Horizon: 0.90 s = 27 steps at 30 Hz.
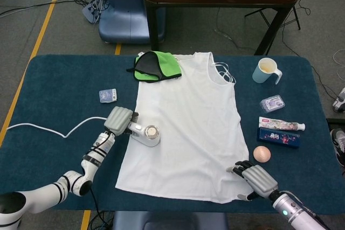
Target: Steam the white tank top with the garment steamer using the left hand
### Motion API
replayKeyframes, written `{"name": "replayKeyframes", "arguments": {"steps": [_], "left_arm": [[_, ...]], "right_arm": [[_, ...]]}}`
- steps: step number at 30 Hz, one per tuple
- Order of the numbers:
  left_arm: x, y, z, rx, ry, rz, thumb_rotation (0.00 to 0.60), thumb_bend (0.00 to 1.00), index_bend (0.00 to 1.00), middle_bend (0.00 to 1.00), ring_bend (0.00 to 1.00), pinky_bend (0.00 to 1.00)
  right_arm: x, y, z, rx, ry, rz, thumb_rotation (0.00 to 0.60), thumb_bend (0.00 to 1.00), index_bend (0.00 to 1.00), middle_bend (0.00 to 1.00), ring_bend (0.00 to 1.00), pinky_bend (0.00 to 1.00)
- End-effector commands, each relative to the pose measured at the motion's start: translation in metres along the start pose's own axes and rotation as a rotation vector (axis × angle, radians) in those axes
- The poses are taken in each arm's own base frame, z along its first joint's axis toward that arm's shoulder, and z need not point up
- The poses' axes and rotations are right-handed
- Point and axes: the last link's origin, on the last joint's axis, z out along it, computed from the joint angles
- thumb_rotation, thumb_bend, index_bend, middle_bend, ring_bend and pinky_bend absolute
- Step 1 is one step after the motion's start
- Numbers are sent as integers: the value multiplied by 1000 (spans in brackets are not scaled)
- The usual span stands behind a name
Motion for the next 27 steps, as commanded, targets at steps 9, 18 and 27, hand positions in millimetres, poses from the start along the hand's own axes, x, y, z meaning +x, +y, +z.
{"name": "replayKeyframes", "arguments": {"steps": [9,18,27], "left_arm": [[-3,-8,-5,4,-8,-36,600,199,776,691,565,589],[-12,14,-24,-74,-63,-37,600,199,776,688,563,589],[-21,40,-45,-166,-105,-24,600,199,774,687,562,589]], "right_arm": [[0,-1,2,5,-8,-3,600,168,230,287,162,155],[-1,-2,2,8,-10,-4,600,168,230,287,162,156],[-1,-2,2,10,-11,-3,600,168,230,287,162,155]]}}
